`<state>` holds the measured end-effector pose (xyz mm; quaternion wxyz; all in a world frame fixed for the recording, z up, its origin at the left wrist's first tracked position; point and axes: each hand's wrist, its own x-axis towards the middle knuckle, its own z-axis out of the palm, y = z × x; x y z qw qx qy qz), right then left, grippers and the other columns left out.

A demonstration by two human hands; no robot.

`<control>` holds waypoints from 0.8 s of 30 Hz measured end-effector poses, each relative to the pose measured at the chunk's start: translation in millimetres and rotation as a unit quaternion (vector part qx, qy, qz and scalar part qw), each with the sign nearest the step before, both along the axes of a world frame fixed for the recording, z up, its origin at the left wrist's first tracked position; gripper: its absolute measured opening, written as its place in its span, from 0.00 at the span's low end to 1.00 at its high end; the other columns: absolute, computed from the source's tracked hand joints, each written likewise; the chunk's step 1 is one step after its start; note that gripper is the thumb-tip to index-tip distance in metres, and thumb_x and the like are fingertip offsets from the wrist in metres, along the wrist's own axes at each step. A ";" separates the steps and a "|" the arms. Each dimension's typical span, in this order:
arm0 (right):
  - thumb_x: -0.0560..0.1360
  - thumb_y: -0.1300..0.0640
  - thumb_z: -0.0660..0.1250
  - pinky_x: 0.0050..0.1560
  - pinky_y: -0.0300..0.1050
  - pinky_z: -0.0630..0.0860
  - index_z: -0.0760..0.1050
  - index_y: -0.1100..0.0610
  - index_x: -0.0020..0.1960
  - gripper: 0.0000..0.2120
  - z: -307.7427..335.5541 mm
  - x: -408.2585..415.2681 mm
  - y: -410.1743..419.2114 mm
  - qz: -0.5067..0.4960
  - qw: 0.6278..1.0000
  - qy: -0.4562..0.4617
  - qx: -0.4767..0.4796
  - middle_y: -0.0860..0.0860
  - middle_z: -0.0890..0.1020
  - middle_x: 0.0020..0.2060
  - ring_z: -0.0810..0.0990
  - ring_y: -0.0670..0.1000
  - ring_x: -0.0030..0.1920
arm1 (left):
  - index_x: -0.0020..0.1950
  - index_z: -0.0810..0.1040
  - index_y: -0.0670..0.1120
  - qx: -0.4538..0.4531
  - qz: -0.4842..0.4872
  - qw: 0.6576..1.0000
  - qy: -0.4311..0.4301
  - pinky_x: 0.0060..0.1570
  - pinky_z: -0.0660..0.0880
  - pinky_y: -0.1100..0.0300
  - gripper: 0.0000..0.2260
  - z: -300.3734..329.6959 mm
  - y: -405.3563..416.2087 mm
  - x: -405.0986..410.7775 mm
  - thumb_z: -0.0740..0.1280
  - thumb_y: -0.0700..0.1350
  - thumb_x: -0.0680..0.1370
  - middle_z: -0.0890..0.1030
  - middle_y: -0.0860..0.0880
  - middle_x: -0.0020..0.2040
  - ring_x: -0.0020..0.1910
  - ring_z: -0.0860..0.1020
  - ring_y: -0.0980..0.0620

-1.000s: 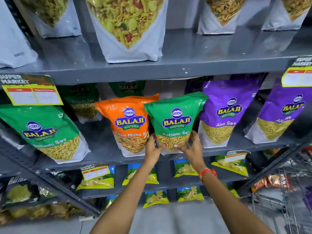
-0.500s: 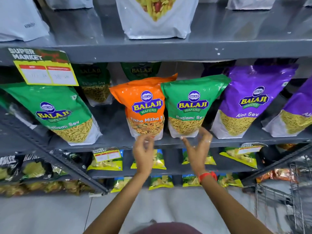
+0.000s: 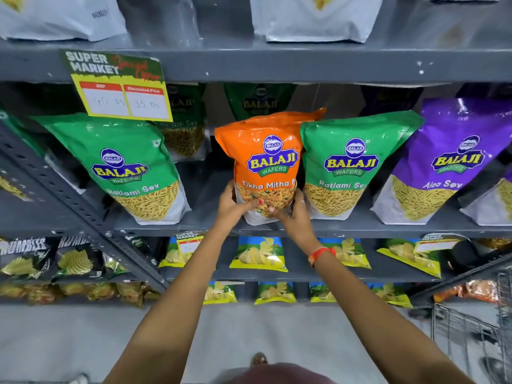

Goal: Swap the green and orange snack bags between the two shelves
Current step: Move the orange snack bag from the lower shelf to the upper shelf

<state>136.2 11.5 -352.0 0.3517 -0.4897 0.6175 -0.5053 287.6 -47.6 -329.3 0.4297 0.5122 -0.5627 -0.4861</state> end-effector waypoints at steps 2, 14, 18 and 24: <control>0.70 0.59 0.74 0.61 0.49 0.74 0.59 0.61 0.72 0.36 -1.0 6.1 -4.1 0.000 1.000 0.001 0.007 0.55 0.77 0.62 0.76 0.53 0.62 | 0.64 0.70 0.38 -0.003 0.012 1.000 -0.001 0.57 0.75 0.52 0.29 -0.4 1.6 7.2 0.75 0.34 0.65 0.76 0.37 0.62 0.57 0.76 0.46; 0.71 0.60 0.74 0.49 0.21 0.71 0.62 0.56 0.72 0.33 13.5 52.2 36.0 0.063 0.997 -0.051 -0.010 0.42 0.76 0.55 0.76 0.34 0.54 | 0.61 0.72 0.40 -0.033 0.047 0.998 0.033 0.49 0.79 0.62 0.38 16.4 56.9 69.6 0.79 0.53 0.56 0.79 0.43 0.57 0.46 0.80 0.65; 0.71 0.53 0.73 0.58 0.36 0.76 0.66 0.44 0.68 0.29 44.1 48.0 71.4 0.062 0.993 -0.082 -0.054 0.44 0.78 0.61 0.77 0.37 0.60 | 0.59 0.73 0.46 -0.059 0.057 0.995 0.061 0.52 0.79 0.62 0.41 41.1 91.6 63.0 0.77 0.63 0.52 0.80 0.47 0.55 0.50 0.80 0.60; 0.67 0.48 0.74 0.60 0.38 0.75 0.70 0.40 0.65 0.28 119.1 8.1 113.4 0.006 0.984 -0.070 -0.162 0.40 0.77 0.60 0.75 0.40 0.62 | 0.55 0.75 0.51 -0.135 0.032 0.983 0.118 0.47 0.77 0.69 0.32 102.0 124.8 12.7 0.75 0.65 0.56 0.83 0.59 0.49 0.49 0.80 0.63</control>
